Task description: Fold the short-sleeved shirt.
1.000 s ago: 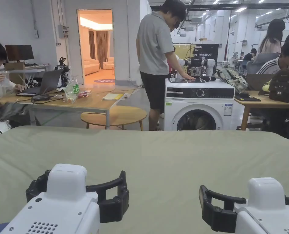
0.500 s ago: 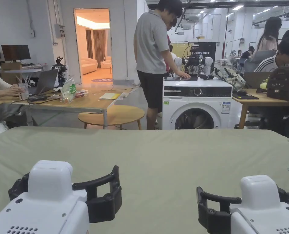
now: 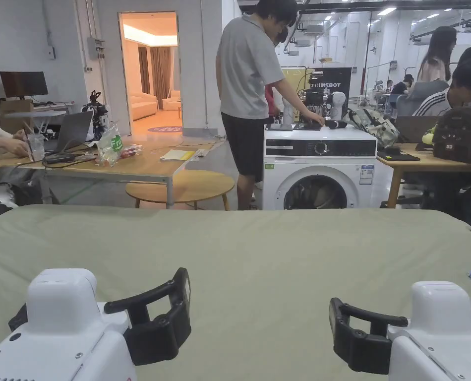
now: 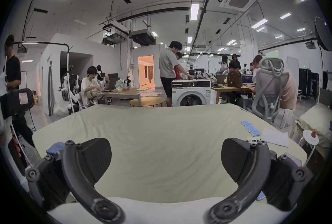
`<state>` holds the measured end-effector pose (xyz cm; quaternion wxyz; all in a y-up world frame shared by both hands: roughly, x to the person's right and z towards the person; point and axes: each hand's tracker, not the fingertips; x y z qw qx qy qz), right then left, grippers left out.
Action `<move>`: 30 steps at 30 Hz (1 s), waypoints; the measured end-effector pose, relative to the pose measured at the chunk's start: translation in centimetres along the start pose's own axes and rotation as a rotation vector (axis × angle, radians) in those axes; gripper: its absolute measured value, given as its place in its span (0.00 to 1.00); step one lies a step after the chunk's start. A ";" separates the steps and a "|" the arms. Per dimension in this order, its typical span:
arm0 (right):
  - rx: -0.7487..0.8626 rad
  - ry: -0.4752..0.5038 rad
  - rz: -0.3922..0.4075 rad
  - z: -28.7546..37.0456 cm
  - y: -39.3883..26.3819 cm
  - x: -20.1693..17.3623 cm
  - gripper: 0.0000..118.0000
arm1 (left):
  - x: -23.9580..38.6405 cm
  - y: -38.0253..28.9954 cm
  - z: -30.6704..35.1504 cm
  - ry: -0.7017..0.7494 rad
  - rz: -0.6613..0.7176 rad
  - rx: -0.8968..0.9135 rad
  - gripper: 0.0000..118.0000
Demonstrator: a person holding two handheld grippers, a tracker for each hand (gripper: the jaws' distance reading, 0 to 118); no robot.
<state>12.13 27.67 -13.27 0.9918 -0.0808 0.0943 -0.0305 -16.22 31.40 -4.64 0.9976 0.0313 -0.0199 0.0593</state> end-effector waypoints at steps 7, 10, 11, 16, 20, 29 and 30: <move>-0.017 0.151 -0.241 -0.3 0.8 0.2 1.00 | 0.0 -0.3 -0.3 -0.017 0.022 -0.030 0.98; -0.094 0.177 -0.400 -0.6 1.6 0.0 1.00 | -0.2 -0.4 -0.4 -0.041 0.053 -0.043 0.98; -0.116 0.200 -0.439 -0.8 1.8 0.1 1.00 | -0.2 -0.3 -0.4 -0.049 0.052 -0.049 0.98; -0.177 0.220 -0.564 -1.2 2.4 0.5 1.00 | 0.0 -0.5 -0.4 -0.047 0.028 -0.057 0.98; -0.200 0.222 -0.577 -1.3 2.4 0.8 1.00 | -0.1 -0.6 -0.5 -0.057 0.043 -0.070 0.98; -0.158 0.158 -0.512 -1.1 1.9 0.8 1.00 | 0.5 -0.7 -0.6 -0.069 0.023 -0.081 0.98; -0.159 0.145 -0.508 -1.2 1.9 0.7 1.00 | 0.6 -0.7 -0.6 -0.071 0.020 -0.083 0.98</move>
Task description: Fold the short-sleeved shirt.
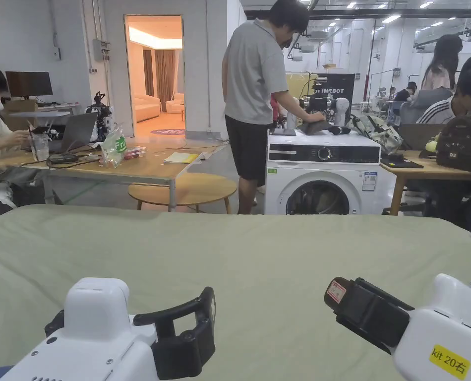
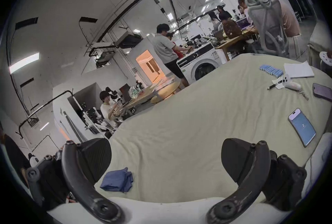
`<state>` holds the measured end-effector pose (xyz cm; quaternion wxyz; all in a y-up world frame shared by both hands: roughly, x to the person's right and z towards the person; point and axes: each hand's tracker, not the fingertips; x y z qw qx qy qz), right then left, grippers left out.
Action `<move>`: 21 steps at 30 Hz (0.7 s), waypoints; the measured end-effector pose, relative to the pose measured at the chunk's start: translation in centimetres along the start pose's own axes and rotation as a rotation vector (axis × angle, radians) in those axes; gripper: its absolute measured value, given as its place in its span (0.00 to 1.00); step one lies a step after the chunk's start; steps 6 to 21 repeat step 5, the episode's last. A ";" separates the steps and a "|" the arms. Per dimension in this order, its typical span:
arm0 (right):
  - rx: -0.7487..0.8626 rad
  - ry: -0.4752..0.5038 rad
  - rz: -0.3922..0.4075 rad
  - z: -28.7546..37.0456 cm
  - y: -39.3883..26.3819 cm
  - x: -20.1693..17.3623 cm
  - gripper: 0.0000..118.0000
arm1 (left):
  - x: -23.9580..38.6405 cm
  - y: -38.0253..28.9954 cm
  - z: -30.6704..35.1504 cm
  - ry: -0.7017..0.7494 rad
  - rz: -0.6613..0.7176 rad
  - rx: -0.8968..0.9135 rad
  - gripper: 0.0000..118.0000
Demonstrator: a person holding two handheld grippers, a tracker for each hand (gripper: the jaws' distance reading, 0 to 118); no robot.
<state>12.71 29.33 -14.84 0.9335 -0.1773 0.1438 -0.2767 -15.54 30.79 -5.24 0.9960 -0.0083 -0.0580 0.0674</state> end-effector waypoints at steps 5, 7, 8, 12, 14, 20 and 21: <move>0.055 0.009 0.040 0.4 -0.1 -0.2 1.00 | 0.4 -0.3 0.0 0.009 -0.041 -0.006 0.98; 0.055 0.009 0.040 0.4 -0.1 -0.2 1.00 | 0.4 -0.3 0.0 0.009 -0.041 -0.006 0.98; 0.055 0.009 0.040 0.4 -0.1 -0.2 1.00 | 0.4 -0.3 0.0 0.009 -0.041 -0.006 0.98; 0.055 0.009 0.040 0.4 -0.1 -0.2 1.00 | 0.4 -0.3 0.0 0.009 -0.041 -0.006 0.98; 0.055 0.009 0.040 0.4 -0.1 -0.2 1.00 | 0.4 -0.3 0.0 0.009 -0.041 -0.006 0.98; 0.055 0.009 0.040 0.4 -0.1 -0.2 1.00 | 0.4 -0.3 0.0 0.009 -0.041 -0.006 0.98; 0.055 0.009 0.040 0.4 -0.1 -0.2 1.00 | 0.4 -0.3 0.0 0.009 -0.041 -0.006 0.98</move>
